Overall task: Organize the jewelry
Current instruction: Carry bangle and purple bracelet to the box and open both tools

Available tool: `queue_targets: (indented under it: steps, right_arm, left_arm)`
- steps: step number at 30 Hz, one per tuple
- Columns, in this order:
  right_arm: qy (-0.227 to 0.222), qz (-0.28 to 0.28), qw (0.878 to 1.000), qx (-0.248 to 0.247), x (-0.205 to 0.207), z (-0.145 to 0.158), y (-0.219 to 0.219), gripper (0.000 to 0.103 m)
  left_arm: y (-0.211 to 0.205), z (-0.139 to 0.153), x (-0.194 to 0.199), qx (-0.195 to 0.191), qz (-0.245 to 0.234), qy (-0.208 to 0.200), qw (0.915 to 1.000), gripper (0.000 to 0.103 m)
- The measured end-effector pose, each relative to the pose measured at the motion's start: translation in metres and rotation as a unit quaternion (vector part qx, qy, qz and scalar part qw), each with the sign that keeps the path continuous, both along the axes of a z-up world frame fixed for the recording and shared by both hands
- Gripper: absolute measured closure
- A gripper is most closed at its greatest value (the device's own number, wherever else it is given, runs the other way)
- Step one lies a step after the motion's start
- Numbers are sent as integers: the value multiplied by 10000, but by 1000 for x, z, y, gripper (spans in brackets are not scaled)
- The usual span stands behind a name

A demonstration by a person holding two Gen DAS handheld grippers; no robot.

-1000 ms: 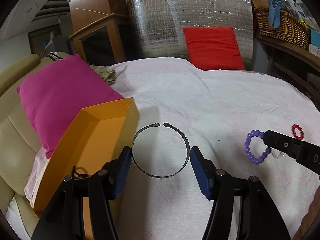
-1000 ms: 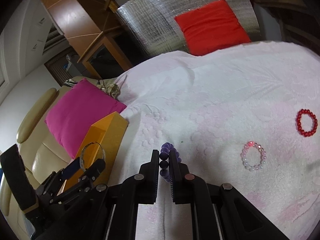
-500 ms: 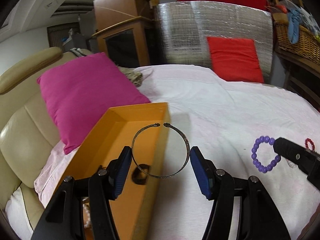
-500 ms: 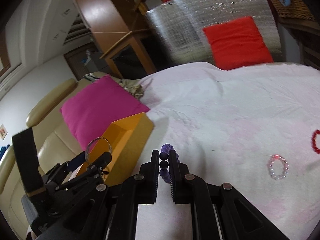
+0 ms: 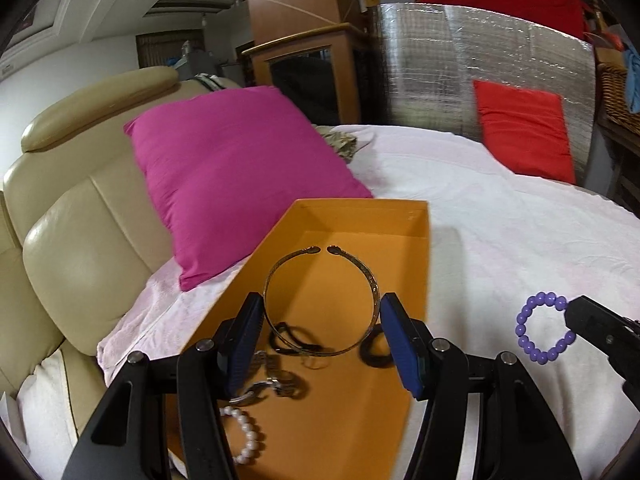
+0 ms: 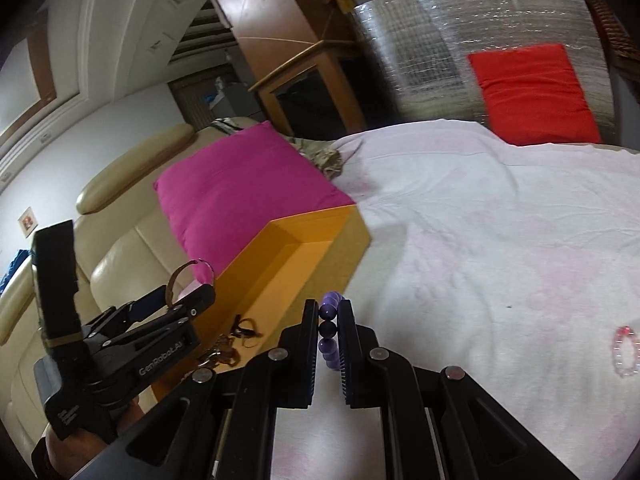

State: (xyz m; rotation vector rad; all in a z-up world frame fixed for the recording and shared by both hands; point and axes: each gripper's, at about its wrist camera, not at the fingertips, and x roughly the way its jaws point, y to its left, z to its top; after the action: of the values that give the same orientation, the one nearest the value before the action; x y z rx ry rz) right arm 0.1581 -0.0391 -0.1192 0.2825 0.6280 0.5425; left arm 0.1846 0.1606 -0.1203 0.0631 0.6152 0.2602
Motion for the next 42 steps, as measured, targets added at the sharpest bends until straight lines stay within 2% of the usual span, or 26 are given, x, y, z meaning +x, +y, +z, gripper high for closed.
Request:
queue_targets:
  steps: [5, 20, 30, 34, 39, 42]
  right_arm:
    - [60, 353, 9991, 225, -5, -2, 18, 92]
    - [391, 1073, 9930, 284, -17, -23, 67, 92]
    - [452, 1486, 9866, 497, -27, -26, 85, 92]
    - [291, 1632, 9842, 615, -33, -19, 88, 93]
    - [149, 1668, 9819, 886, -35, -10, 87, 93]
    - [253, 1634, 9811, 1000, -29, -12, 88, 92]
  left_arm:
    - [13, -4, 2, -35, 147, 87, 9998, 41]
    - [63, -22, 27, -113, 630, 441, 9970, 41]
    - [74, -29, 53, -98, 549, 581, 9967, 41]
    - [75, -33, 63, -54, 442, 703, 9965, 42]
    - [75, -31, 73, -152, 218, 774, 9966, 41]
    - [76, -30, 83, -121, 168, 815, 9965, 41]
